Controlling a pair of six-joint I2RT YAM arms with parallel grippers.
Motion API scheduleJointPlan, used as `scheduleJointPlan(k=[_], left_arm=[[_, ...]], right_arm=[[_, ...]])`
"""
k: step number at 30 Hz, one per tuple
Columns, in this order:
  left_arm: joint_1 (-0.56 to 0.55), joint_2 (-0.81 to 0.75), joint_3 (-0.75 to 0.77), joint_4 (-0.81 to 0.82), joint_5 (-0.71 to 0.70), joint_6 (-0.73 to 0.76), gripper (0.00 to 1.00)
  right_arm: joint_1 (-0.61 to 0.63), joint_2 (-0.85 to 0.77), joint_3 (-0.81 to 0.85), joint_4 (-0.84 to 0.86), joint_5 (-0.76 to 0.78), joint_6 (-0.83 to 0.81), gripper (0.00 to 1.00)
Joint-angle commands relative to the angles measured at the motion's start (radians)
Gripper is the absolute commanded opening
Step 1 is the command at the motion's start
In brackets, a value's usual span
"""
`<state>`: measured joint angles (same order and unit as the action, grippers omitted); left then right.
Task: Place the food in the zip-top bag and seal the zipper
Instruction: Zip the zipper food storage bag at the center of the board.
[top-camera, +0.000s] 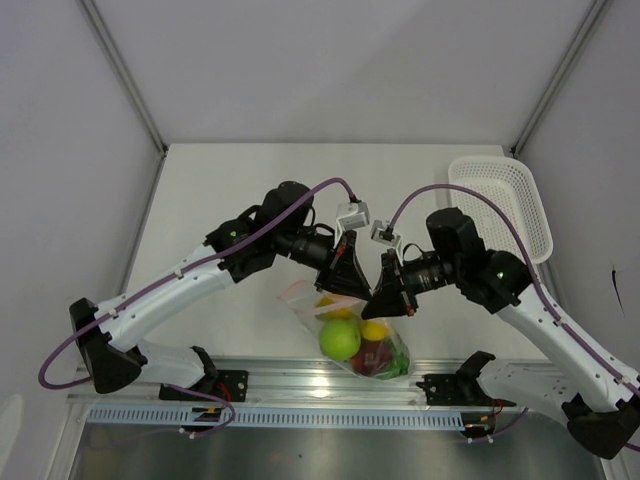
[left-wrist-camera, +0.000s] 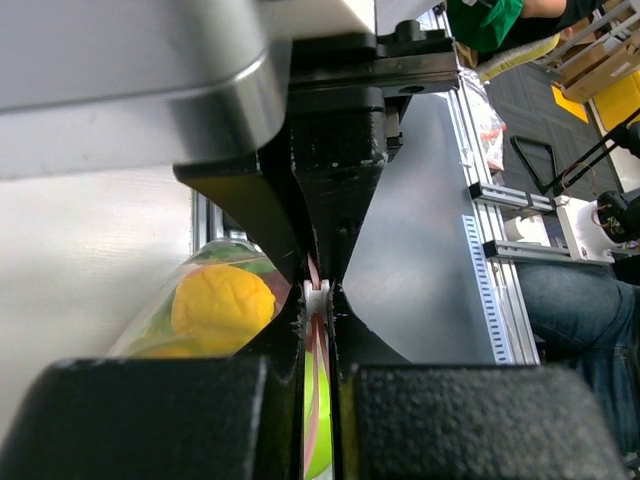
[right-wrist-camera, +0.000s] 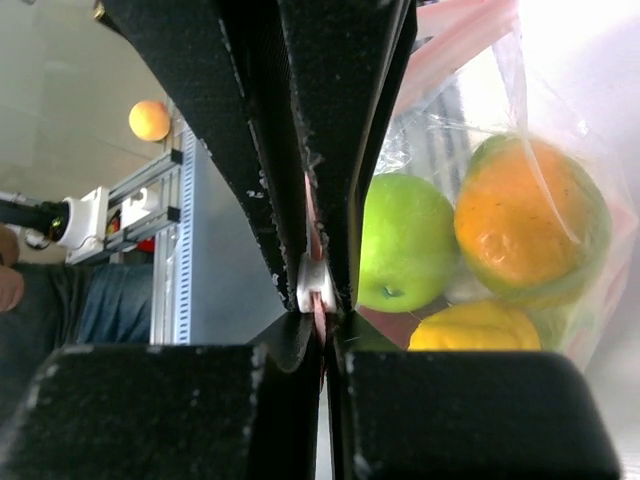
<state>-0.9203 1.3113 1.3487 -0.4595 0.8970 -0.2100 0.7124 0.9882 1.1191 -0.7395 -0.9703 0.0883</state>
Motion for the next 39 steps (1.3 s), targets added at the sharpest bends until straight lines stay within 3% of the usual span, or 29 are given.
scheduleJointPlan(k=[1,5,9,16,23,25,29,34,35,37,38,39], left_arm=[[0.000,0.003,0.047,0.033,-0.024,0.003,0.01],[0.000,0.003,0.038,-0.022,-0.075,0.032,0.05],[0.001,-0.006,0.009,-0.039,-0.110,0.050,0.06],[0.008,-0.014,-0.020,-0.048,-0.076,0.078,0.14],[0.011,-0.043,-0.037,-0.073,-0.003,0.101,0.20],[0.011,-0.053,-0.042,-0.088,0.014,0.116,0.02],[0.011,-0.049,-0.030,-0.099,0.046,0.123,0.01],[0.012,-0.038,0.003,-0.088,0.034,0.110,0.01],[0.014,-0.037,0.006,-0.088,0.037,0.109,0.01],[0.015,-0.032,0.018,-0.090,0.046,0.110,0.01],[0.015,-0.027,0.021,-0.091,0.049,0.112,0.01],[0.015,-0.026,0.024,-0.097,0.051,0.113,0.01]], right_arm=[[0.018,-0.051,-0.024,0.077,0.087,0.054,0.00],[0.015,-0.143,-0.091,0.181,0.151,0.161,0.00],[-0.016,-0.216,-0.140,0.294,0.111,0.256,0.00],[-0.102,-0.286,-0.188,0.440,-0.013,0.410,0.00],[-0.128,-0.270,-0.202,0.465,-0.030,0.421,0.00],[-0.128,-0.249,-0.187,0.441,-0.042,0.371,0.00],[-0.126,-0.171,-0.113,0.180,-0.079,0.175,0.00],[-0.126,-0.140,-0.065,0.082,-0.067,0.088,0.00],[-0.125,-0.141,-0.062,0.065,-0.067,0.079,0.02],[-0.125,-0.141,-0.051,0.055,-0.073,0.067,0.21],[-0.122,-0.141,-0.050,0.052,-0.077,0.065,0.35],[-0.117,-0.137,-0.047,0.051,-0.083,0.064,0.39]])
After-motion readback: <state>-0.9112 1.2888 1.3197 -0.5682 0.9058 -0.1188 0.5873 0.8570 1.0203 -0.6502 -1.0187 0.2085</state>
